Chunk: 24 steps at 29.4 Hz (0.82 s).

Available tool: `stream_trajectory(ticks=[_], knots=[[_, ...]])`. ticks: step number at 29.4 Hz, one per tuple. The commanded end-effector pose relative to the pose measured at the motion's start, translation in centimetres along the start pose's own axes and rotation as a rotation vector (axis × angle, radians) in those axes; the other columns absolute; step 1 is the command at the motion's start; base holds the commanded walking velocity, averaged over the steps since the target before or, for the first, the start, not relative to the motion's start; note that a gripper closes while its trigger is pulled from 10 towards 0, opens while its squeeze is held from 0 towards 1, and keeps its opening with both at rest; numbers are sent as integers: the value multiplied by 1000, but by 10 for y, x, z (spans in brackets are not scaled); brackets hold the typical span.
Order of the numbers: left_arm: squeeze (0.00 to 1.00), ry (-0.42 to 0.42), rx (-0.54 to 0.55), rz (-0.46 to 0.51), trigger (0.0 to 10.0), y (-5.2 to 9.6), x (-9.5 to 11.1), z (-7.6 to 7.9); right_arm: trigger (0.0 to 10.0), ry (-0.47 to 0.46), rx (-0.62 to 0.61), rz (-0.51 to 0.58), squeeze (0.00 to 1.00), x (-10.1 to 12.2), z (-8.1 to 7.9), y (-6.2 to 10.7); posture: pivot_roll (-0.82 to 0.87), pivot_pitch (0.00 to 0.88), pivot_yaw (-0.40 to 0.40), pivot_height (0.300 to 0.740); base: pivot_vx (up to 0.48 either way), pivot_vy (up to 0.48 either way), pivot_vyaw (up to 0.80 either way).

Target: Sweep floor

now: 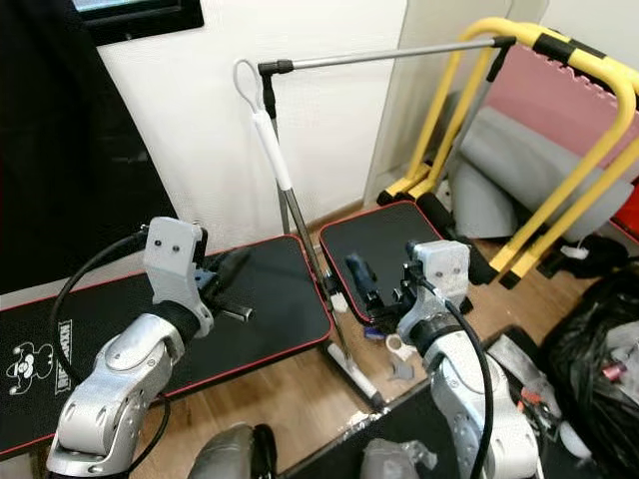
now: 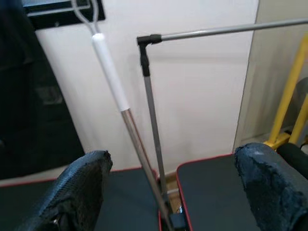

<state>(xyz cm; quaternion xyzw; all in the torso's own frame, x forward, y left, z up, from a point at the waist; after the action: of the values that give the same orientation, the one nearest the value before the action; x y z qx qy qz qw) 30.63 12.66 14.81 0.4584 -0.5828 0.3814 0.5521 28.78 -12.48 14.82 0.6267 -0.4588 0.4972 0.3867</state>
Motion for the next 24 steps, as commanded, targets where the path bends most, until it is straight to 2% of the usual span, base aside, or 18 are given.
stream_trajectory(ticks=[1,5,7,11,20,24], knots=[[0,-1,-78,-13,10000,0,-5,9,10000,3,-36,-8,0,-3,6,0,-150,109,-73,740,0,0,0],[0,2,-122,-26,10000,3,-8,15,10000,-23,-45,-6,0,-4,6,0,-163,115,-60,740,0,0,-800],[0,8,-121,4,10000,1,-5,14,10000,-3,-51,10,0,-1,7,-3,-167,98,-54,740,463,0,-622],[0,-5,-101,0,10000,-11,-4,10,10000,23,-43,20,0,2,7,-15,-165,87,-46,740,0,0,0],[0,1,-95,20,10000,-19,-2,6,10000,57,-43,30,0,5,8,-26,-183,71,-49,740,0,0,0],[0,-1,-93,36,10000,-26,1,6,10000,104,-36,27,0,5,9,-32,-185,62,-64,740,0,0,0]])
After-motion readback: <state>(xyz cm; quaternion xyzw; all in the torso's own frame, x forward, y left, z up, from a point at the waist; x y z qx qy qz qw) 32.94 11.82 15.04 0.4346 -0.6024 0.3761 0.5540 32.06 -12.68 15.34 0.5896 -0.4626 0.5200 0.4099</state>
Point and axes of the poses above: a point about 5 cm out from each wrist's last joint towards the gripper, its own y axis pointing back from the gripper into the wrist, its own x axis along the axis of the wrist's last joint, z = x × y, the point moved 6 cm from there along -y, pointing out of the wrist towards the gripper, and after that the axes turned 4 degrees about -y, right-handed, at the moved point
